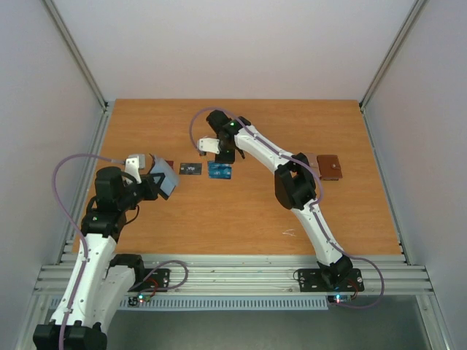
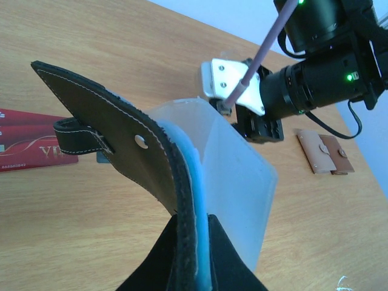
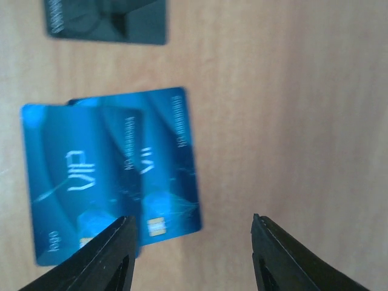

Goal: Take the credit cards out of the card holder

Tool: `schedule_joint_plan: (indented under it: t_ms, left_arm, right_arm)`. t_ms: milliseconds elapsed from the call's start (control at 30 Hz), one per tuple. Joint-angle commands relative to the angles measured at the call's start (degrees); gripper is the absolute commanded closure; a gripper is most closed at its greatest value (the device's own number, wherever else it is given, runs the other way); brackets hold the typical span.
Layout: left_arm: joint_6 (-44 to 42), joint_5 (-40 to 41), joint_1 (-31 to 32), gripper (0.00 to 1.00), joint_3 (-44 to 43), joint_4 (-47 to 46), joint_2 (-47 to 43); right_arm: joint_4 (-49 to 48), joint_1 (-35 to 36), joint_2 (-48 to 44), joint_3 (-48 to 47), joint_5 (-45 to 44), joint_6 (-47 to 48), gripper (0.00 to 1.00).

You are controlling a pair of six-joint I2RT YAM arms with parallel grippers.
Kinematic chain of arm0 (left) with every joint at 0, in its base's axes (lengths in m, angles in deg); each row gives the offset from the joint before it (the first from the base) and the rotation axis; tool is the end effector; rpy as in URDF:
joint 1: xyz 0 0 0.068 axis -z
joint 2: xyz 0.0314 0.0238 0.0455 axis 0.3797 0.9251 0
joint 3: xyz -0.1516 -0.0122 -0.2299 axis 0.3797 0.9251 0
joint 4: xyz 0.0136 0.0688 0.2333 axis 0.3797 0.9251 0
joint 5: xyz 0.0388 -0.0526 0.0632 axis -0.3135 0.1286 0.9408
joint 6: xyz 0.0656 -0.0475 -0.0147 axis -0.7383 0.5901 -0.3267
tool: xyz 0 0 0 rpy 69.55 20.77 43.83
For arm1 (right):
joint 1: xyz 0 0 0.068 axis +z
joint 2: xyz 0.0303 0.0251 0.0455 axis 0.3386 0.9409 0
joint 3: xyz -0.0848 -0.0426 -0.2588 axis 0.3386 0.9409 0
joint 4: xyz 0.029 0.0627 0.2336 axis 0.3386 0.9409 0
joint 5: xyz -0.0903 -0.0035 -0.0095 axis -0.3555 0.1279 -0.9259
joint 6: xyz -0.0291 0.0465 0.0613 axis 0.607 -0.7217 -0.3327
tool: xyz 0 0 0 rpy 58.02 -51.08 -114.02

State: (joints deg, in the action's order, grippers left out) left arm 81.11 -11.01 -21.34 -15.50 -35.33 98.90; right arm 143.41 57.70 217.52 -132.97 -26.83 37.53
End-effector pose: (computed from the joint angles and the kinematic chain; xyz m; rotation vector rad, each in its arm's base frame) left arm 0.1652 -0.0347 0.2579 -0.0302 2.0779 -0.6851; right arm 0.4029 0.3160 0.1582 -2.4443 1.3821 -0.1555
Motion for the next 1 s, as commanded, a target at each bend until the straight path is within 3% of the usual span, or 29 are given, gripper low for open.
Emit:
schedule_joint_plan:
  t_ms: [0,167,367,533,767,967]
  left_arm:
    - [-2.3,-3.4,-0.3,1.0,-0.5,-4.3,-0.5]
    - [-9.6,-12.1,-0.3,1.0,-2.8,-4.9,-1.4]
    - [-20.4,-32.2,-0.3,1.0,-6.7,-5.0,-3.2]
    - [-23.4,-46.9,-0.3,1.0,-8.2,-9.7,-5.4]
    - [-38.9,-53.0,-0.3,1.0,-13.4,0.1,-6.3]
    - [-48.9,-51.6,-0.3,1.0,-15.4,8.8,-6.4]
  right_arm:
    - [-6.8,0.4,-2.1,-3.2,-4.7,-6.4,0.47]
    - [-12.3,-0.2,-11.4,-1.4,-1.2,-15.8,0.46]
    - [-21.5,-4.6,-28.9,12.3,36.5,-32.5,0.35]
    - [-32.9,-5.2,-42.9,30.6,60.3,-34.3,0.25]
    - [-21.0,-4.3,-49.7,33.7,64.8,-28.4,0.21]
    - [-11.8,-1.5,-51.9,34.2,65.6,-24.3,0.18]
